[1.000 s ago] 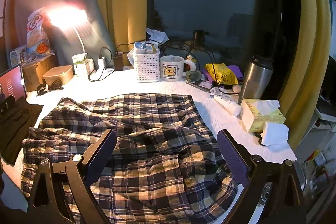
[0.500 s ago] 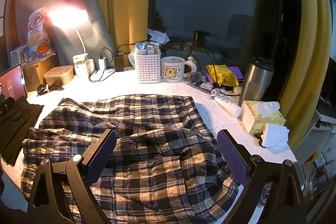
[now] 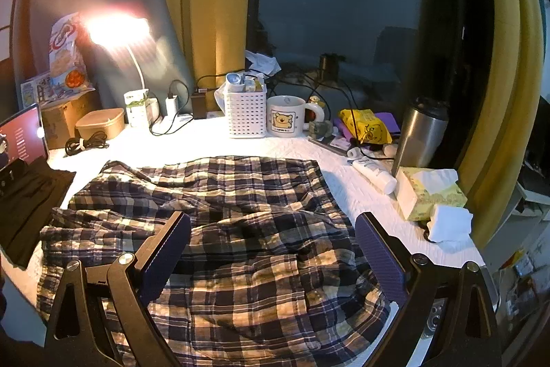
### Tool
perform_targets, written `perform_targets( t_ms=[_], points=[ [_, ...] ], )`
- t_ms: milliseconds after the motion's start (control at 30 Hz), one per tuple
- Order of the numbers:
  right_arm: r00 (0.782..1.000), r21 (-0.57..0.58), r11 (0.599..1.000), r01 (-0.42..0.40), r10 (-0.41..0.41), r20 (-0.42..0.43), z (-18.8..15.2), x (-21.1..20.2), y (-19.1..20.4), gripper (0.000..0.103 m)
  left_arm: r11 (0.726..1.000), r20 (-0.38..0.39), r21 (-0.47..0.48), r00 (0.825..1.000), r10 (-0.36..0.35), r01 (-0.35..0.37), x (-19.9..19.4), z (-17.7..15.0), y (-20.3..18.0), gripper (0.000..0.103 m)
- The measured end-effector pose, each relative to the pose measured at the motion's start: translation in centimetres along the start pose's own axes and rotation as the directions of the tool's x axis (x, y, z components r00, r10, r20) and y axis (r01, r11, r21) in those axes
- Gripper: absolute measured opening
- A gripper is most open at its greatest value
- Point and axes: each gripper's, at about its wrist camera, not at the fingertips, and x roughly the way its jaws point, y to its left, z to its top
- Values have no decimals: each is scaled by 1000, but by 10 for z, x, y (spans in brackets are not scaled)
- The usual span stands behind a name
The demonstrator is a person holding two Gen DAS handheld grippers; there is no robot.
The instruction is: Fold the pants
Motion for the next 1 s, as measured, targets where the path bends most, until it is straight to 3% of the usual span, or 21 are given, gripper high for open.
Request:
perform_targets(
  t_ms=[1000],
  points=[
    [1000,-1,1000,2,-2,-2,1,1,2,97,1000,3,1,1000,0,0,-3,-1,2,102]
  ],
)
